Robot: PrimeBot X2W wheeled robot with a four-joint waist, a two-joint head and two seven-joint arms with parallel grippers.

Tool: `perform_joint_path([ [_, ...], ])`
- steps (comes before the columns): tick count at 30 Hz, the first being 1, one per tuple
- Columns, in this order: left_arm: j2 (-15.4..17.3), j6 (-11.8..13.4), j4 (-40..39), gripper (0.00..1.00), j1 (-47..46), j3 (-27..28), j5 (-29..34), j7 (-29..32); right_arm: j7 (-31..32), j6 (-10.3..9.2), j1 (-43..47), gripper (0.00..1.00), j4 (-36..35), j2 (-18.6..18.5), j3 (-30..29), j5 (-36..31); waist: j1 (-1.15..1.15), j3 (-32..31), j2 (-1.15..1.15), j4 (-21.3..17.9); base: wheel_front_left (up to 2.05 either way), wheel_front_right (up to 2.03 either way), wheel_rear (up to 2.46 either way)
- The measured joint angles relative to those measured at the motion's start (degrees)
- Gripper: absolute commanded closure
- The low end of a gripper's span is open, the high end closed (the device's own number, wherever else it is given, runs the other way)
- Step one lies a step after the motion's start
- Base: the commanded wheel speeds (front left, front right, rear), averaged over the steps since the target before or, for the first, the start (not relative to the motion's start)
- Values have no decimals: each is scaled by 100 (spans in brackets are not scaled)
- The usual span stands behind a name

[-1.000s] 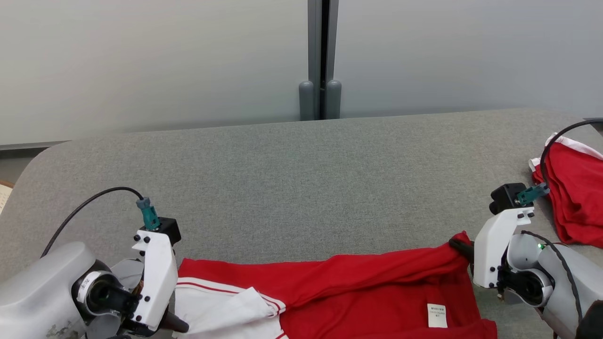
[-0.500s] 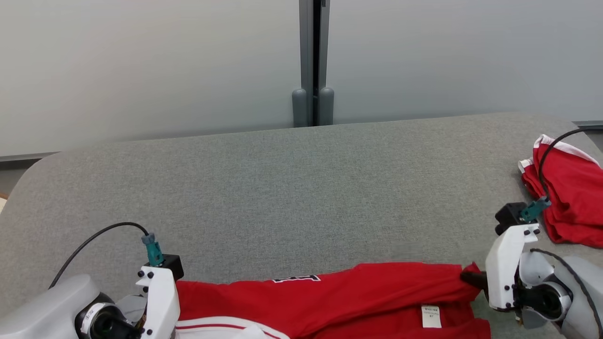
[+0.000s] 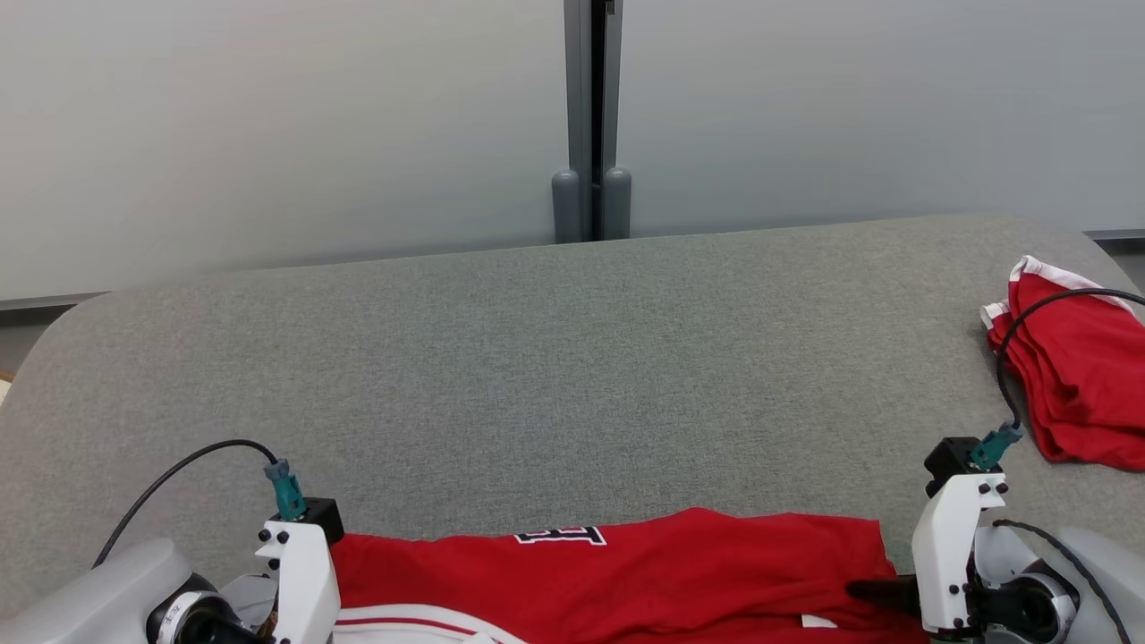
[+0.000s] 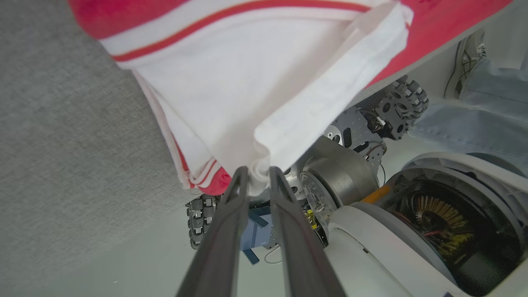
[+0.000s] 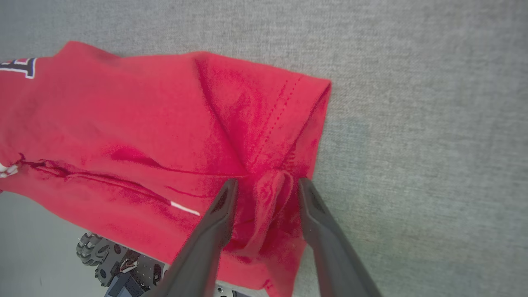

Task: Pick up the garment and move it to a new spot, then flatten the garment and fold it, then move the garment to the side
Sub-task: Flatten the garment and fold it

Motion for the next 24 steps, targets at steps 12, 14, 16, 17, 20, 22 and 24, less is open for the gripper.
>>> perform_joint_path([
  [12, 204, -203, -250, 0, -175, 514, 581, -1299, -783, 0, 255, 0, -617, -313, -622, 396, 0, -263, 0, 102, 0, 0, 0],
  [14, 288, -232, -342, 0, -209, 735, 877, -1985, -1254, 0, 332, 0, -886, -431, -853, 417, 0, -309, 0, 129, 0, 0, 0],
  [16, 325, -167, -411, 0, -194, 991, 1169, -2843, -1948, 0, 410, 0, -1122, -553, -1118, 357, 0, -348, 0, 163, 0, 0, 0],
  [17, 349, -116, -476, 0, -174, 1115, 1287, -3223, -2306, 0, 460, 0, -1235, -592, -1259, 318, 0, -366, 0, 178, 0, 0, 0],
  [20, 434, 165, -662, 0, 106, 1474, 1534, -4381, -3414, 0, 694, 0, -1446, -643, -1610, 52, 0, -418, 0, 216, 0, 0, 0],
  [22, 535, 449, -791, 0, 333, 1639, 1796, -5090, -4079, 0, 870, 0, -1533, -630, -1836, -113, 0, -445, 0, 236, 0, 0, 0],
  [24, 564, 811, -936, 0, 615, 1824, 1964, -5781, -4609, 0, 1066, 0, -1582, -569, -2026, -301, 0, -474, 0, 252, 0, 0, 0],
])
